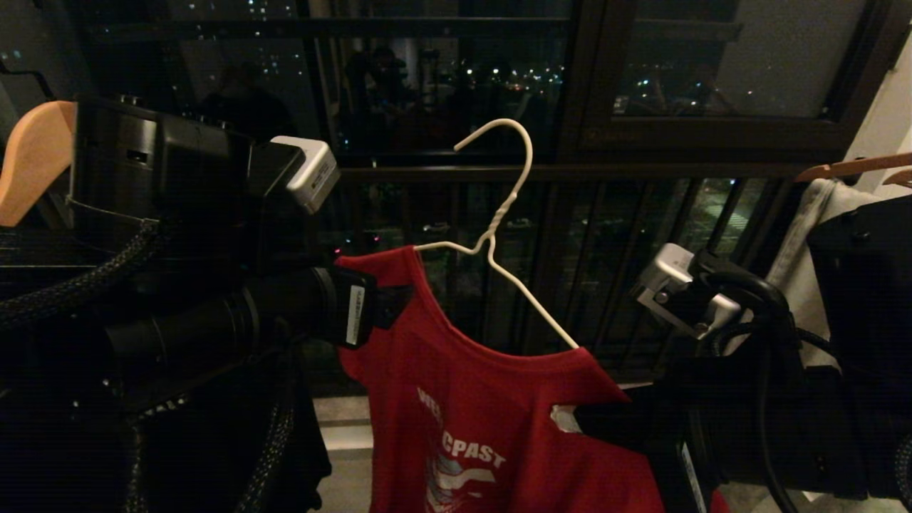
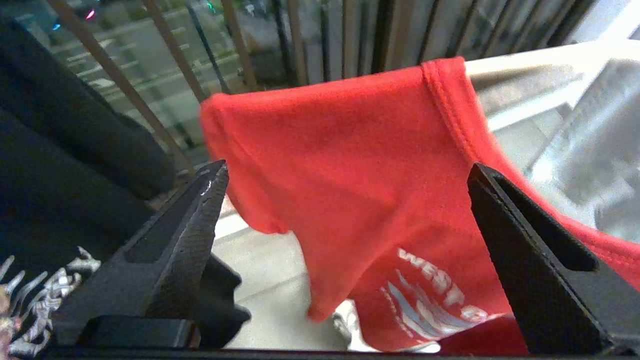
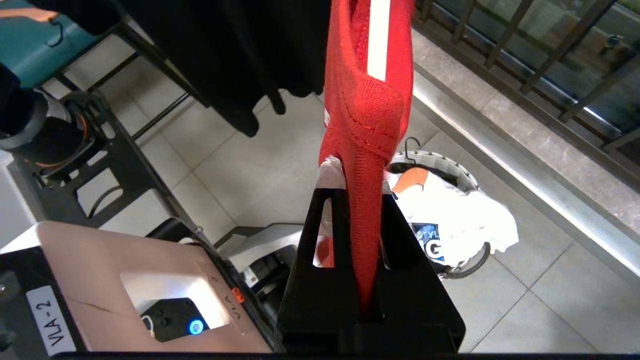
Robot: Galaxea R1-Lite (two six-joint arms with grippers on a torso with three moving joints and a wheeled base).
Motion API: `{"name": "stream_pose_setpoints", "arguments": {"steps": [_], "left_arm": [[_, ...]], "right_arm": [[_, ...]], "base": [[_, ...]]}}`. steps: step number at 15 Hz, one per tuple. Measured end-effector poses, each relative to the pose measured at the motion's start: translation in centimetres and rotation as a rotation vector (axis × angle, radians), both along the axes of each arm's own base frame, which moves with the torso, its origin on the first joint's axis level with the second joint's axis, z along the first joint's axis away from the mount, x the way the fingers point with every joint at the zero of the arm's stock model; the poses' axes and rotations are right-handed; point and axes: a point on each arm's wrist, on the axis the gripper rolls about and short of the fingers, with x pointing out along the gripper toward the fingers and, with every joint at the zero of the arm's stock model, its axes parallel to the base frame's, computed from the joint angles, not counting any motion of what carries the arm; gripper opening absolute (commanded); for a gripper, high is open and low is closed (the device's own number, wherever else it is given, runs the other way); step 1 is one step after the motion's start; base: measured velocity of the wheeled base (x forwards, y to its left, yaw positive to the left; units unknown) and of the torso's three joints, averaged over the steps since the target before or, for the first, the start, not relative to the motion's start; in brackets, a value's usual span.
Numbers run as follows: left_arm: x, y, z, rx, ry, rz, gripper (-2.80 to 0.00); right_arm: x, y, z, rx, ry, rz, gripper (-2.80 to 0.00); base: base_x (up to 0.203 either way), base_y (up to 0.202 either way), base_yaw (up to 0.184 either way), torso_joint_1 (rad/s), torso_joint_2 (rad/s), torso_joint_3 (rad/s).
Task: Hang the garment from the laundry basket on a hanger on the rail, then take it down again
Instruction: Take the clothes off the clothes rack
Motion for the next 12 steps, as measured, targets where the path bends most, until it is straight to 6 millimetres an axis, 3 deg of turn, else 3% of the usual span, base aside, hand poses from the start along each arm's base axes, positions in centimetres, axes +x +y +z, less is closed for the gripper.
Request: {"name": "stream_pose_setpoints", "arguments": {"steps": [12], "left_arm": [[0.3, -2.2, -0.2, -0.058, -0.097, 0.056, 0.0]], "right_arm": [[-0.2, -0.1, 0.2, 0.007, -0.007, 0.002, -2.8]], "base": [[0.0, 0.0, 0.0, 0.0, 0.0, 0.0]]}}
